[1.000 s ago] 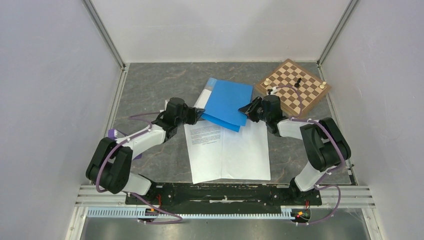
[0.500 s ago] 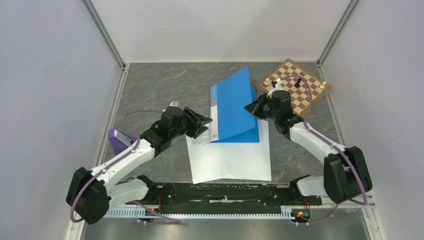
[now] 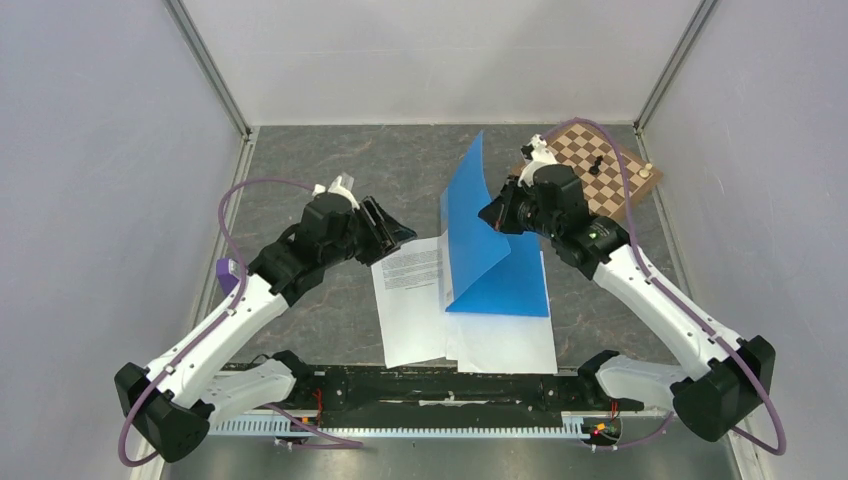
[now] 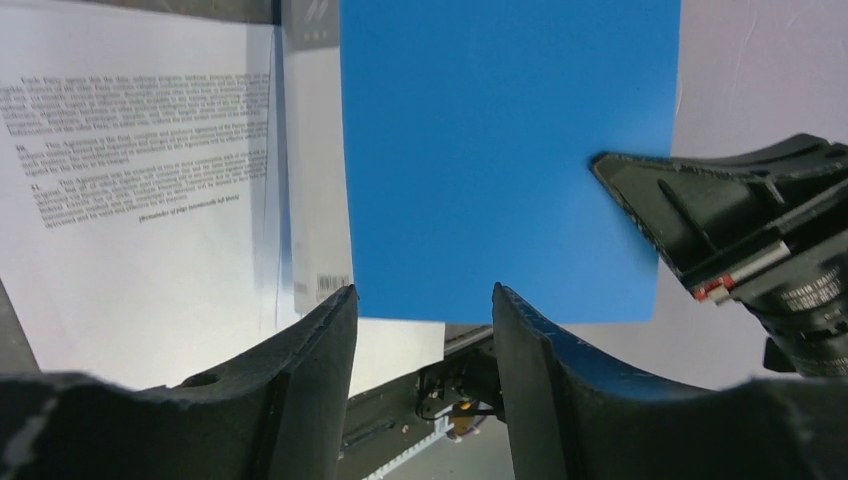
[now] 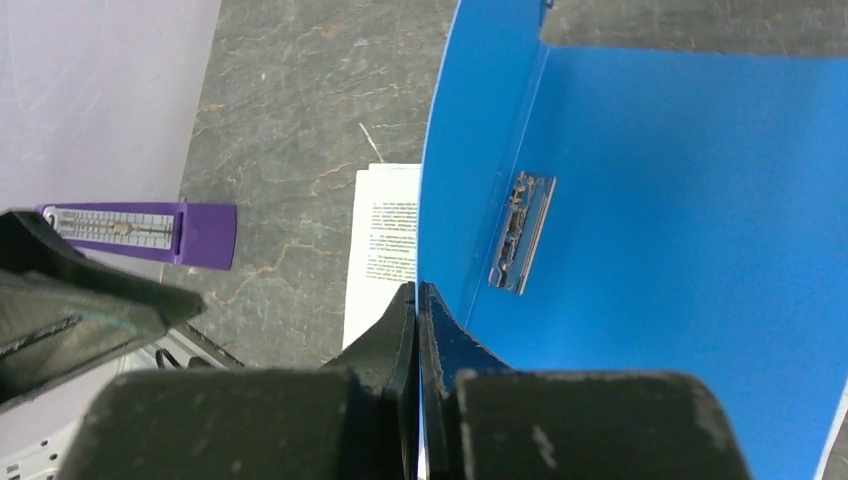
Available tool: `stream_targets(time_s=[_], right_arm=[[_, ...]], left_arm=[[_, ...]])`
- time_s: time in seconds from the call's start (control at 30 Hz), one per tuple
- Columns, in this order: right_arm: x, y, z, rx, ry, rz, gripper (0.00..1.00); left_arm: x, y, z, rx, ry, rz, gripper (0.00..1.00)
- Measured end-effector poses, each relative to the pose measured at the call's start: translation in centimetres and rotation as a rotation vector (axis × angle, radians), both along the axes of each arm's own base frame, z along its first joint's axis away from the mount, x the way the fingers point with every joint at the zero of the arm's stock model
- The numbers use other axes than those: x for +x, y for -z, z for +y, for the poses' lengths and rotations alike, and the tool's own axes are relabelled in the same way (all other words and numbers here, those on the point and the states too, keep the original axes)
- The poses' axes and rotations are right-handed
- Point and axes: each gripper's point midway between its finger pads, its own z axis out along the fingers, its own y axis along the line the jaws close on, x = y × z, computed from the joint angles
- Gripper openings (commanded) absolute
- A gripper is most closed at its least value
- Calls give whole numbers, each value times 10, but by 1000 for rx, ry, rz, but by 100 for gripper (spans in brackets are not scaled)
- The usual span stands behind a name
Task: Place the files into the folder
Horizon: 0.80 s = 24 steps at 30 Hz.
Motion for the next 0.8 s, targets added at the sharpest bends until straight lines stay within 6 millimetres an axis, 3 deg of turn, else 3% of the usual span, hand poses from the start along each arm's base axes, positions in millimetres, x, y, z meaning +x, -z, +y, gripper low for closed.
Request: stream_targets(time_s=[0.1,0.17,0.37,0.53,0.8], right_arm=[[-12,-18,15,-18,-30,-36,9],[-25,-19,27,-26,-60,-46,18],[-65,6,69,-90,-148,-27,61],[-88,16,103,-133,-200,-64,73],[-133,-10,179,-93,-348,-180,84]], left_arm=[[11,-11,5,46,-1,-38,61],[18,-13,13,75,-12,-53,61],[31,-8,35,148,-44,-53,63],[39,-17,50,191,-64,-69,63],[51,-57,84,280,-146,-161,64]])
